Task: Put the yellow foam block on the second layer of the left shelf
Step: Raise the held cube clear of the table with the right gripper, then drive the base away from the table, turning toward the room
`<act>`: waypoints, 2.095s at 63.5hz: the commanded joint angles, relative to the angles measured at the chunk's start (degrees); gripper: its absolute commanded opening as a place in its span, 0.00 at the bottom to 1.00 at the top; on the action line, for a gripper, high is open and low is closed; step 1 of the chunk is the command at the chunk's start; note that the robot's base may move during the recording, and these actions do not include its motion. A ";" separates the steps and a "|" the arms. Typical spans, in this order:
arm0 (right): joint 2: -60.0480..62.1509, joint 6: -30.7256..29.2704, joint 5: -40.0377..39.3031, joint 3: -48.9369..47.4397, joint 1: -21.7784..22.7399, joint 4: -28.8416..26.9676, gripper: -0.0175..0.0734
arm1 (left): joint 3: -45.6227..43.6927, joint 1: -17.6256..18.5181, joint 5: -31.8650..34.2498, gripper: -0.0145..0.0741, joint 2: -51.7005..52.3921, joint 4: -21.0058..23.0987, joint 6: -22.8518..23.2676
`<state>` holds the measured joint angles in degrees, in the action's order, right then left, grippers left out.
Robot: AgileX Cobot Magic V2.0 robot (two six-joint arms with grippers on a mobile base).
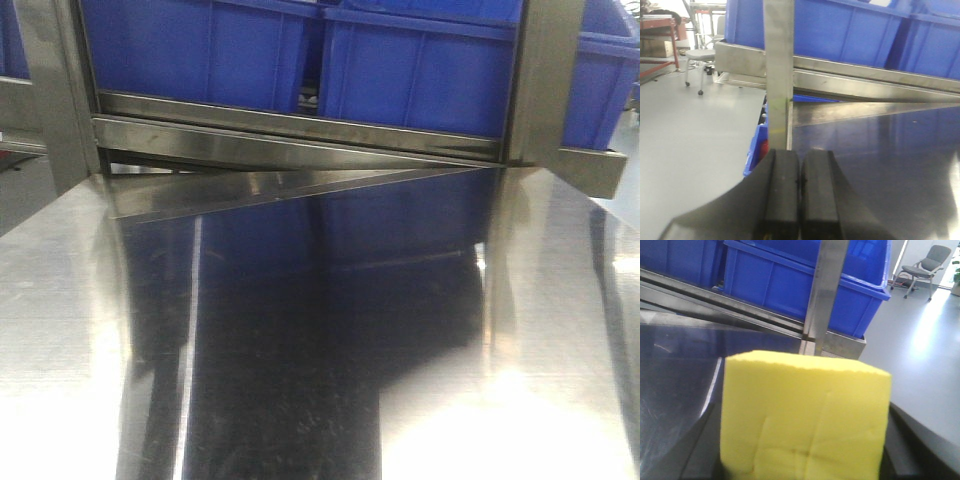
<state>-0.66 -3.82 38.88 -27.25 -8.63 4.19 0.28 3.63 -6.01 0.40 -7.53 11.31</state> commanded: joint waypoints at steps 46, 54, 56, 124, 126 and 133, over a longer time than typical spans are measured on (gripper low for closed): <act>-1.47 -0.57 -5.27 -1.48 0.35 0.35 0.50 | 1.58 -0.02 4.76 0.32 0.77 0.42 0.22; -1.47 -0.57 -5.27 -1.48 0.35 0.35 0.50 | 1.58 -0.02 4.76 0.32 0.77 0.42 0.22; -1.47 -0.57 -5.27 -1.48 0.35 0.35 0.50 | 1.58 -0.02 4.76 0.32 0.77 0.42 0.22; -1.47 -0.57 -5.27 -1.48 0.35 0.35 0.50 | 1.58 -0.02 4.76 0.32 0.77 0.42 0.22; -1.47 -0.57 -5.27 -1.48 0.35 0.35 0.50 | 1.58 -0.02 4.76 0.32 0.77 0.42 0.22; -1.47 -0.57 -5.27 -1.48 0.35 0.35 0.50 | 1.58 -0.02 4.76 0.32 0.77 0.42 0.22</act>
<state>-0.77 -3.94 38.74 -27.15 -8.63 4.09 0.28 3.63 -6.01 0.40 -7.53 11.31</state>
